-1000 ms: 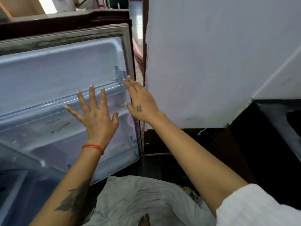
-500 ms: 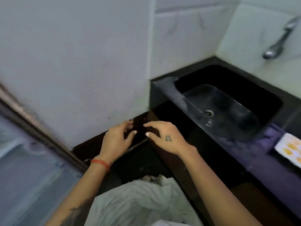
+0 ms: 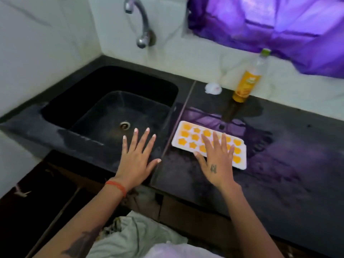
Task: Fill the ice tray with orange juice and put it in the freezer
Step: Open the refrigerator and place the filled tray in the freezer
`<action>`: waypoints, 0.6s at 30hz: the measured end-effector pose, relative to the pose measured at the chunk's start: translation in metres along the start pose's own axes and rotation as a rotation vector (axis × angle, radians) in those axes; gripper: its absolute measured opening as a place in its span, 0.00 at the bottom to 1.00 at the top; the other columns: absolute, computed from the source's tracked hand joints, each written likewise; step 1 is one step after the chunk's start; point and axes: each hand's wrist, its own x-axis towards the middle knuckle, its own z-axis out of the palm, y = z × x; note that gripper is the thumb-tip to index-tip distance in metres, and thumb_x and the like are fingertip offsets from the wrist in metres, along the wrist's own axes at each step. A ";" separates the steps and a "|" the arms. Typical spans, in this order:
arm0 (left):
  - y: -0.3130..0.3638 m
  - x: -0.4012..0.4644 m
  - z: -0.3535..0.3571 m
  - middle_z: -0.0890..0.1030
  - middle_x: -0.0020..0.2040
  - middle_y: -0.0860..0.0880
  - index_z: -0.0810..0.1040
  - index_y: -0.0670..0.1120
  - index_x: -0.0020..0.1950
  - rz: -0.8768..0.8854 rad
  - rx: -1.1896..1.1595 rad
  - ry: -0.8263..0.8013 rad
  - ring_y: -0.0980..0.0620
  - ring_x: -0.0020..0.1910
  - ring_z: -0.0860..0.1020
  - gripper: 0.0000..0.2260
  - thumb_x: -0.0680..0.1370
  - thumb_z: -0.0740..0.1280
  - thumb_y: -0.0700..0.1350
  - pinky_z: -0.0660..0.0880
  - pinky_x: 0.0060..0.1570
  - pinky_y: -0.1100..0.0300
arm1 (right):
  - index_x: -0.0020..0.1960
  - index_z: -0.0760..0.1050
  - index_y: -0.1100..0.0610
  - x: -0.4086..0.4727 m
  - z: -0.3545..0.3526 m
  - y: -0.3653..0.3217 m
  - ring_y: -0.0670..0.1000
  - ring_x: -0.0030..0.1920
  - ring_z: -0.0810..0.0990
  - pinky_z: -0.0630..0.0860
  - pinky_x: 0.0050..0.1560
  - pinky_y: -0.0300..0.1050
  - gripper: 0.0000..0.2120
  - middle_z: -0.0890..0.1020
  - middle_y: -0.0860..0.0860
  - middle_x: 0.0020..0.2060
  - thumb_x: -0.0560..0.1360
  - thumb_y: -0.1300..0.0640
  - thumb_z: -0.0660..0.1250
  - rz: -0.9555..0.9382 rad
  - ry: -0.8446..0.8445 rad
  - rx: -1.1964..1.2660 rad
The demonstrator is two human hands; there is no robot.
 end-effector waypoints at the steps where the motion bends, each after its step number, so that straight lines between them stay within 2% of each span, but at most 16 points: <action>1: 0.010 0.013 0.003 0.61 0.76 0.44 0.61 0.46 0.75 0.013 -0.012 -0.034 0.38 0.75 0.56 0.34 0.76 0.45 0.66 0.53 0.69 0.36 | 0.74 0.63 0.50 0.000 -0.001 0.015 0.64 0.76 0.51 0.51 0.69 0.69 0.33 0.61 0.58 0.74 0.75 0.36 0.45 0.066 0.012 -0.004; 3: 0.028 0.038 0.009 0.59 0.77 0.46 0.58 0.45 0.76 0.025 -0.066 -0.081 0.40 0.76 0.55 0.39 0.75 0.39 0.68 0.52 0.71 0.39 | 0.74 0.63 0.53 -0.001 -0.004 0.039 0.65 0.75 0.54 0.55 0.69 0.68 0.31 0.61 0.60 0.74 0.76 0.39 0.49 0.217 0.051 0.018; 5: 0.042 0.058 0.015 0.57 0.78 0.47 0.53 0.45 0.77 -0.011 -0.135 -0.119 0.43 0.77 0.53 0.41 0.72 0.37 0.67 0.53 0.73 0.47 | 0.75 0.61 0.56 -0.002 -0.007 0.058 0.64 0.73 0.58 0.61 0.68 0.62 0.27 0.62 0.61 0.73 0.80 0.45 0.52 0.379 0.076 0.060; 7: 0.054 0.073 0.016 0.62 0.76 0.45 0.55 0.43 0.77 -0.085 -0.236 -0.133 0.43 0.74 0.60 0.36 0.76 0.42 0.65 0.60 0.69 0.51 | 0.75 0.58 0.58 -0.002 -0.010 0.076 0.62 0.70 0.62 0.65 0.65 0.56 0.25 0.64 0.60 0.72 0.81 0.49 0.54 0.501 0.071 0.095; 9: 0.063 0.084 0.015 0.68 0.72 0.41 0.59 0.41 0.76 -0.160 -0.352 -0.145 0.42 0.69 0.67 0.28 0.81 0.52 0.57 0.62 0.67 0.52 | 0.76 0.57 0.60 -0.002 -0.011 0.088 0.61 0.67 0.65 0.67 0.63 0.53 0.25 0.66 0.60 0.70 0.81 0.52 0.54 0.589 0.044 0.170; 11: 0.067 0.094 0.013 0.73 0.67 0.39 0.63 0.40 0.74 -0.227 -0.449 -0.136 0.40 0.65 0.70 0.24 0.82 0.56 0.52 0.64 0.64 0.52 | 0.75 0.58 0.60 -0.001 -0.011 0.095 0.60 0.67 0.68 0.68 0.63 0.51 0.24 0.68 0.60 0.68 0.82 0.54 0.54 0.651 0.012 0.274; 13: 0.066 0.103 0.015 0.75 0.62 0.39 0.69 0.41 0.70 -0.286 -0.508 -0.136 0.41 0.61 0.73 0.20 0.81 0.58 0.49 0.68 0.59 0.52 | 0.73 0.63 0.60 0.002 -0.011 0.100 0.60 0.66 0.70 0.68 0.63 0.50 0.21 0.71 0.59 0.67 0.81 0.57 0.55 0.682 0.006 0.347; 15: 0.064 0.108 0.016 0.78 0.59 0.41 0.74 0.42 0.66 -0.338 -0.587 -0.161 0.41 0.55 0.77 0.17 0.80 0.61 0.47 0.74 0.55 0.53 | 0.69 0.70 0.60 0.005 -0.012 0.101 0.59 0.62 0.74 0.70 0.57 0.46 0.18 0.76 0.59 0.62 0.81 0.59 0.56 0.681 0.003 0.389; 17: 0.064 0.110 0.016 0.81 0.54 0.42 0.77 0.41 0.63 -0.382 -0.691 -0.160 0.42 0.43 0.80 0.14 0.79 0.63 0.45 0.79 0.44 0.54 | 0.65 0.73 0.60 0.007 -0.013 0.101 0.58 0.58 0.75 0.68 0.50 0.43 0.15 0.79 0.58 0.58 0.80 0.61 0.56 0.666 -0.008 0.404; 18: 0.065 0.110 0.017 0.82 0.52 0.43 0.77 0.41 0.61 -0.394 -0.725 -0.156 0.45 0.36 0.80 0.13 0.79 0.64 0.43 0.79 0.37 0.59 | 0.64 0.74 0.60 0.008 -0.013 0.101 0.58 0.57 0.76 0.68 0.49 0.43 0.15 0.79 0.58 0.57 0.80 0.61 0.56 0.674 -0.013 0.408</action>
